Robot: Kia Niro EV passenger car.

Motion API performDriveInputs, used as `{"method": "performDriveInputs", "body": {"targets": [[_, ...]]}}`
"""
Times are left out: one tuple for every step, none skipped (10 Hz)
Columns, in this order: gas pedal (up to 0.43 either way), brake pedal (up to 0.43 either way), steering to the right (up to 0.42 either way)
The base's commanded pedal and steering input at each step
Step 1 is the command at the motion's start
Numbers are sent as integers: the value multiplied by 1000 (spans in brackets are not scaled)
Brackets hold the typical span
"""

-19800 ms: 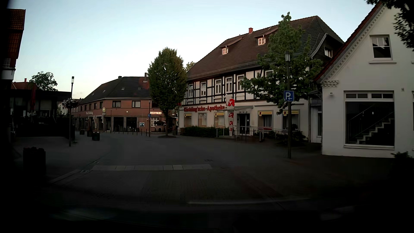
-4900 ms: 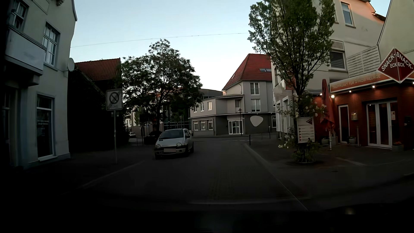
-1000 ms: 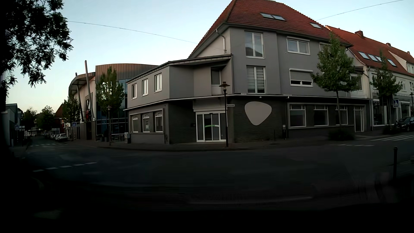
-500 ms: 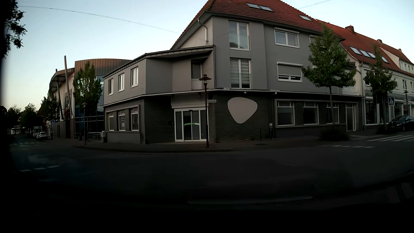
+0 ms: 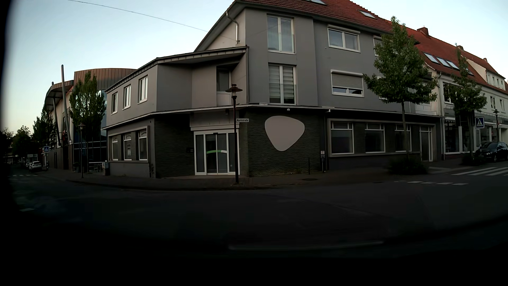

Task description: Follow the waypoints while adhering to traffic rules and regulations

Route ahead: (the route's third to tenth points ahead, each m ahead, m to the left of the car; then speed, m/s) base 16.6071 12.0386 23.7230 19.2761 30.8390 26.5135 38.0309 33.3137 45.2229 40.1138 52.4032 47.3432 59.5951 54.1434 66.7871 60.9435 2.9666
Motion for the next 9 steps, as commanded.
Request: {"method": "performDriveInputs", "body": {"targets": [[47, 6, -28], [110, 6, -71], [118, 6, -101], [118, 6, -138], [118, 6, -167], [118, 6, -190], [118, 6, -228], [157, 6, -256], [169, 6, -275]]}}
